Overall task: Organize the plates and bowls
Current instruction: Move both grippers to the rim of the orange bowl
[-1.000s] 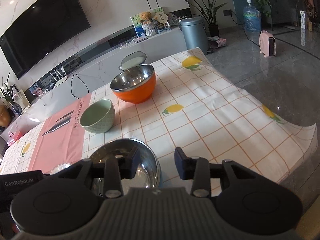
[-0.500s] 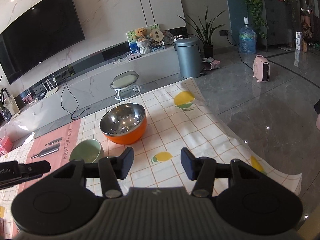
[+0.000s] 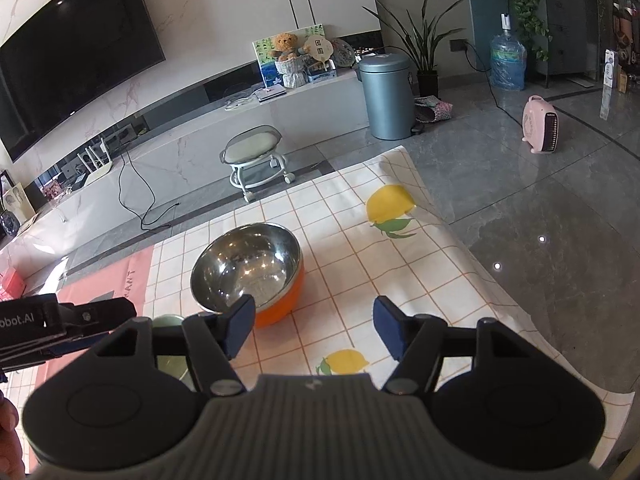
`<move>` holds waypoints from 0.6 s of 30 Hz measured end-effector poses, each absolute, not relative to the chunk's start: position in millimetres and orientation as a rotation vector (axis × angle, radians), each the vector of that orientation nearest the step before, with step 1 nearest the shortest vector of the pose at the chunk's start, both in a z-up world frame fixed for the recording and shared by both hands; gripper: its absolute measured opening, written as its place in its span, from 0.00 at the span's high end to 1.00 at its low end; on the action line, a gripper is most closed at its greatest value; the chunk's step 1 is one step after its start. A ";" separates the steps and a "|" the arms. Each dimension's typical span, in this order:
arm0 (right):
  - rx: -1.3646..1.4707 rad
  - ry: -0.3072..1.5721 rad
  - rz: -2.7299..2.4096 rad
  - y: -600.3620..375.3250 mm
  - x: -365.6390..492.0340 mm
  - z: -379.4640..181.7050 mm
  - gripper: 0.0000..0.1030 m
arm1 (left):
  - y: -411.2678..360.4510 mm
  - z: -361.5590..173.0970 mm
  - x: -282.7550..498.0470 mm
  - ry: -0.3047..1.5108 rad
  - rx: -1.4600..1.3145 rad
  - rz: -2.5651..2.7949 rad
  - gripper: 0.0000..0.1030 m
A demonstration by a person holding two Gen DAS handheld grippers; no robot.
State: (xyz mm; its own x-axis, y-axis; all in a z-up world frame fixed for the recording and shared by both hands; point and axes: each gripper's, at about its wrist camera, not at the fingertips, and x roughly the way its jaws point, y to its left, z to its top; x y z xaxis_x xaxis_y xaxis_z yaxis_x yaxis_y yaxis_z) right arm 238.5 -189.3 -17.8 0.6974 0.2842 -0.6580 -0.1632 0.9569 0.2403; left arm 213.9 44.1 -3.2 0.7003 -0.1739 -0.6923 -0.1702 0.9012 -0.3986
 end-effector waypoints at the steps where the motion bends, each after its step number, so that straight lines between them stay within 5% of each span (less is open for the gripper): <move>1: 0.175 0.764 0.248 -188.2 245.1 -20.0 0.37 | 44.5 -5.2 220.0 0.808 -0.462 -0.002 0.36; 10: 0.215 0.860 0.242 -163.2 298.4 -55.4 0.38 | 50.9 -36.1 269.5 0.887 -0.433 0.058 0.38; 18: 0.276 0.940 0.221 -147.5 329.2 -85.1 0.53 | 52.2 -63.7 294.5 0.935 -0.453 0.102 0.46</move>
